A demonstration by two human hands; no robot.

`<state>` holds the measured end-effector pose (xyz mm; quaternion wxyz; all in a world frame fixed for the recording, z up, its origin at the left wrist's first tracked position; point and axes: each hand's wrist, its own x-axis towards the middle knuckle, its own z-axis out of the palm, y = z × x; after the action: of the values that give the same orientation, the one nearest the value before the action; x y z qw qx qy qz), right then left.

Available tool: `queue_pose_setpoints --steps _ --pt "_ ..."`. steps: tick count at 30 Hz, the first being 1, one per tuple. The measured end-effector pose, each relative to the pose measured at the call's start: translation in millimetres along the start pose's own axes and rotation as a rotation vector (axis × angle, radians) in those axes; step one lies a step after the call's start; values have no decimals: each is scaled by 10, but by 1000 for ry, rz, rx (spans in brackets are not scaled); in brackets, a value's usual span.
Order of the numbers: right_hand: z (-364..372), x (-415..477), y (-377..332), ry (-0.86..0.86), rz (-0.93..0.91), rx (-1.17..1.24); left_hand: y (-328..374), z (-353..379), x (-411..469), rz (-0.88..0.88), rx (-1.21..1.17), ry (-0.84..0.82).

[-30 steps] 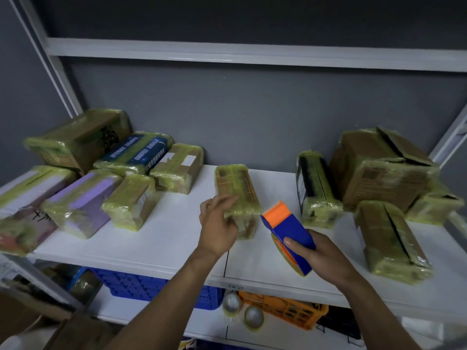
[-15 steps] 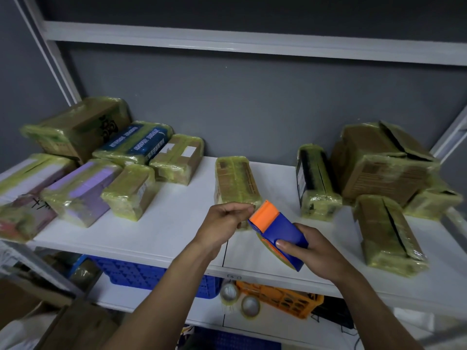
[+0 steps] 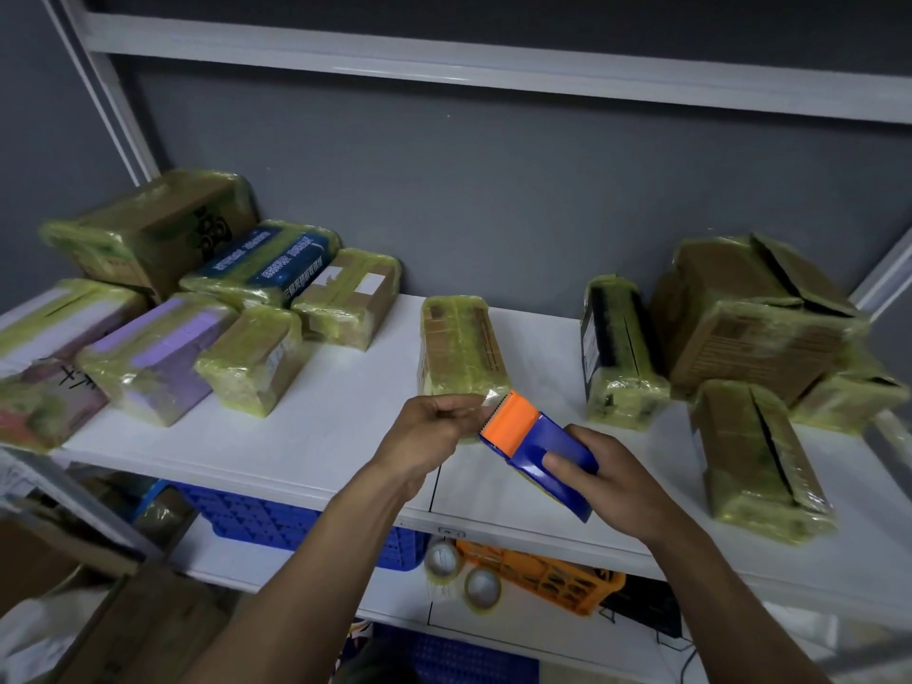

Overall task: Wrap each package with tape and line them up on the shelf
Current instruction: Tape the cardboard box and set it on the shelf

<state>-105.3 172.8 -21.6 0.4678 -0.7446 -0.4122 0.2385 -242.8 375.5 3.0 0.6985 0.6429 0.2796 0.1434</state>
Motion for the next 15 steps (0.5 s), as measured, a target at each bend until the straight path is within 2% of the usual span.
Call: queue_pose_setpoints --steps 15 --pt "93 64 -86 -10 60 -95 14 -309 3 79 26 164"
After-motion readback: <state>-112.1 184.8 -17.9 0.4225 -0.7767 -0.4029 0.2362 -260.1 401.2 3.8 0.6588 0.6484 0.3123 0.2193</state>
